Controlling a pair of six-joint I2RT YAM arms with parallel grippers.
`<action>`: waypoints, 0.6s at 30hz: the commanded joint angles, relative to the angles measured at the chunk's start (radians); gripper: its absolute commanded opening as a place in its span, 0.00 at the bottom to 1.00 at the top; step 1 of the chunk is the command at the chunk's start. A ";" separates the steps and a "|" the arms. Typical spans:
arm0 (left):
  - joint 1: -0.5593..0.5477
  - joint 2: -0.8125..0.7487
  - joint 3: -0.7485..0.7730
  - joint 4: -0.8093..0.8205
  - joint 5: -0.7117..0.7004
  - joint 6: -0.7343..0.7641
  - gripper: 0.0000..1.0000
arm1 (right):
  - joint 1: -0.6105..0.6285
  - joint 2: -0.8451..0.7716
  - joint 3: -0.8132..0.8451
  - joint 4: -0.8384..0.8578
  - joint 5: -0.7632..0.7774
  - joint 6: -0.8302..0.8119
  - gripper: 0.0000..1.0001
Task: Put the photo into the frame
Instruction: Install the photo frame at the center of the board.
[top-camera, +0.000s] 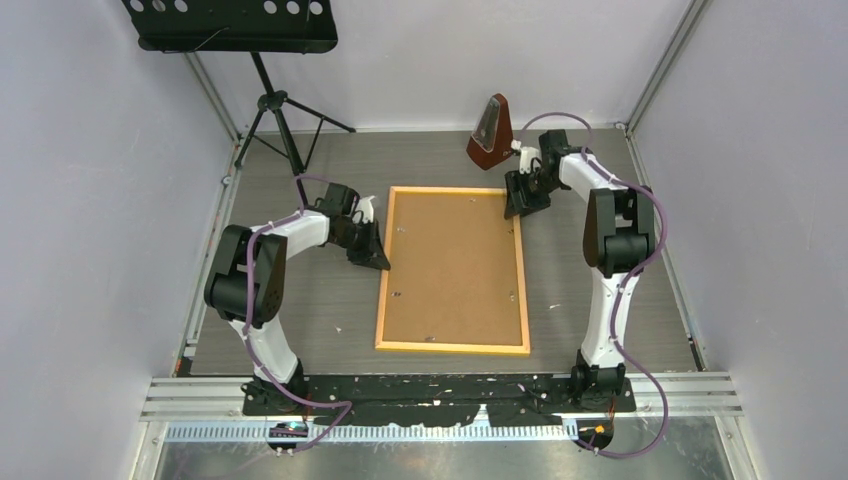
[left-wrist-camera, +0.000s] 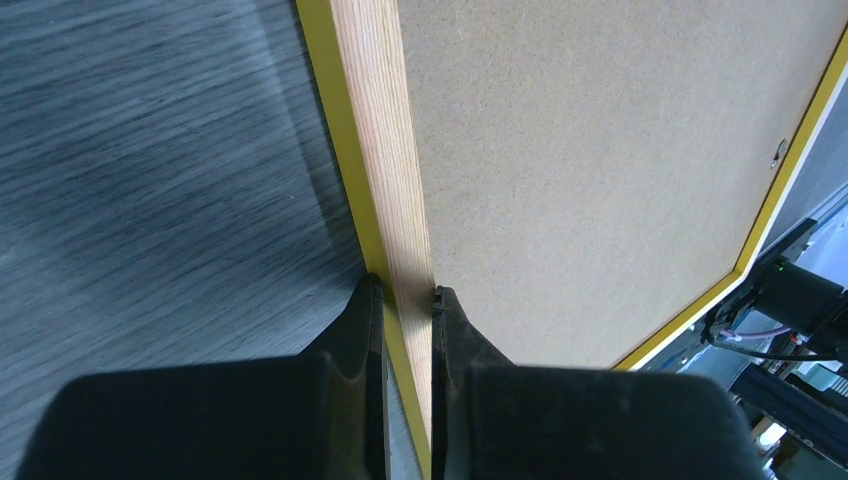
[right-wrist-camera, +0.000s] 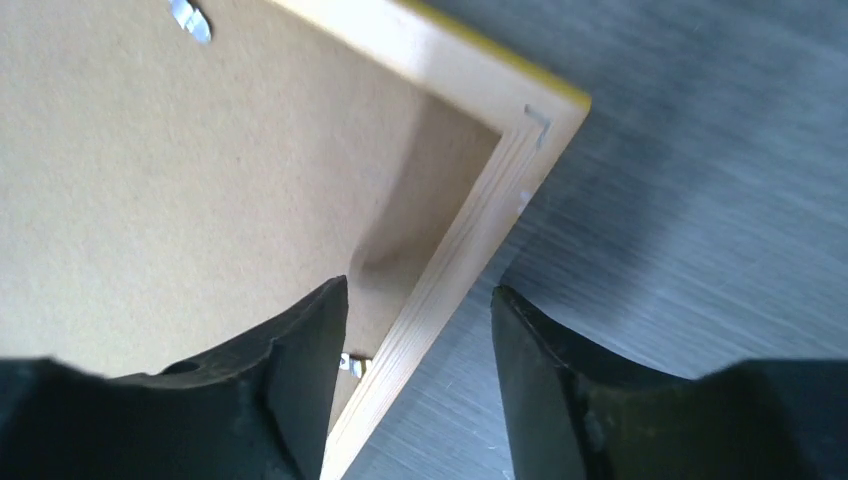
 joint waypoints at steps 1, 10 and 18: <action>-0.010 0.035 -0.041 0.007 0.042 0.035 0.00 | 0.005 -0.035 0.045 0.064 0.035 -0.033 0.65; -0.009 0.010 -0.060 0.025 0.019 0.023 0.00 | 0.004 -0.357 -0.246 0.070 0.095 -0.109 0.80; -0.009 0.003 -0.065 0.034 -0.002 0.022 0.00 | 0.020 -0.621 -0.574 0.026 0.073 -0.200 0.80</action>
